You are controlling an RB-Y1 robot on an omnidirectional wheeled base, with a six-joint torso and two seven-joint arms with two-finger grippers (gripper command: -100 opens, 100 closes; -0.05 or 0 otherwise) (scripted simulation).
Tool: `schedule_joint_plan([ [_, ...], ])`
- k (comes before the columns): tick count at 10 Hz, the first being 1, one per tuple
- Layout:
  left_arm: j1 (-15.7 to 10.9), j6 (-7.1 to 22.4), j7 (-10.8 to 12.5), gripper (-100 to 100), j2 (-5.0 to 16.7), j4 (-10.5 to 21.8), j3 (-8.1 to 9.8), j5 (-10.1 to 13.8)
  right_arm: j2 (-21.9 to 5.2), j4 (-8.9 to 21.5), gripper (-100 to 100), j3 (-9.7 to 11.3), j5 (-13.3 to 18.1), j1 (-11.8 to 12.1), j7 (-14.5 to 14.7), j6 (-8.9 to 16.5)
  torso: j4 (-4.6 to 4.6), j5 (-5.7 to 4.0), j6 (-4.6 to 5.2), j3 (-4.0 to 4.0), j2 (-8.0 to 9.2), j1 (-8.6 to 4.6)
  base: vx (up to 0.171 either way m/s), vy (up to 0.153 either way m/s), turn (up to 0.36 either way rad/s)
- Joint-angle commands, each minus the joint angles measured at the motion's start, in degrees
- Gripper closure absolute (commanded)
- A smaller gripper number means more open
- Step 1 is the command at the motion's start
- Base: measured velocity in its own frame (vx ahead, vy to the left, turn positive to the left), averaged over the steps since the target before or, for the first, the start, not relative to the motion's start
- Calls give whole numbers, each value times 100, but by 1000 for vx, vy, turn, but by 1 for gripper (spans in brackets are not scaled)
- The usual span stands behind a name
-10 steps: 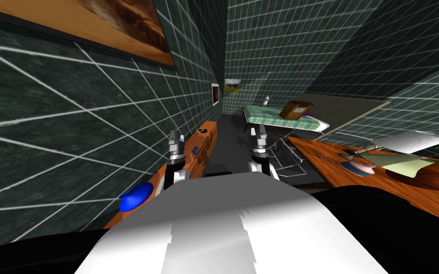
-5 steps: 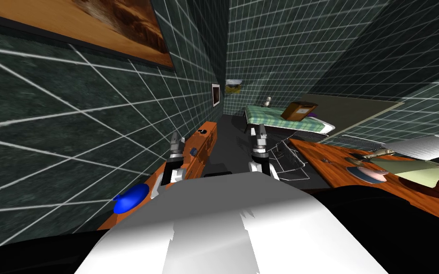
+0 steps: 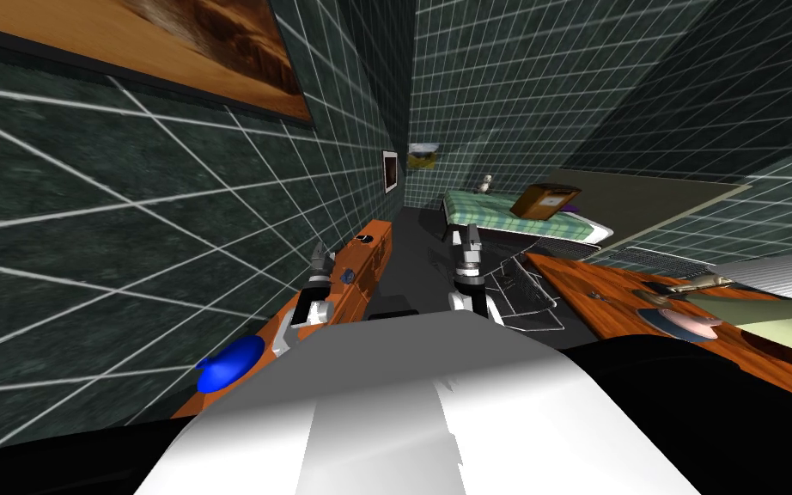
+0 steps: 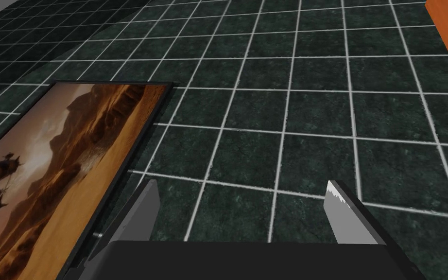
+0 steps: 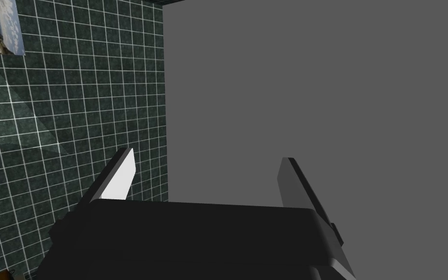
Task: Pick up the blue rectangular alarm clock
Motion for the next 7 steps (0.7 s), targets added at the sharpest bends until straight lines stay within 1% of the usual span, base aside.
schedule_joint_plan([
  [1, -139, 286, 229, -100, 137, 277, 110, 115, 0, 0, 0, 0, 0, 0, 0, 0, 0, 0, 0, 0, 0, 0, 78, -29, 46],
  [2, -139, 389, 229, -100, 137, 277, 110, 115, 0, 0, 0, 0, 0, 0, 0, 0, -1, 0, 0, -4, -6, -2, 53, -28, 18],
  [3, -231, 571, 376, -100, 213, 441, 174, 196, 0, 0, 0, 0, 0, 0, 0, 0, -1, -1, 1, -1, -1, -2, 49, -28, 18],
  [4, -231, 669, 376, -100, 213, 441, 174, 196, 0, 0, 0, 0, 0, 0, 0, 0, 0, 0, 0, 0, 1, -3, 38, -24, 10],
  [5, -324, 867, 527, -100, 285, 613, 237, 284, 0, 0, 0, 0, 0, 0, 0, 0, 1, -1, 0, 3, 6, -1, 39, -21, 24],
  [6, -324, 959, 527, -100, 285, 613, 237, 284, 0, 0, 0, 0, 0, 0, 0, 0, 1, 0, 0, 3, 6, -1, 34, -20, 9],
  [7, -417, 1153, 681, -100, 352, 791, 299, 376, 0, 0, 0, 0, 0, 0, 0, 0, 2, 0, 0, 5, 9, 0, 55, -20, 18],
])
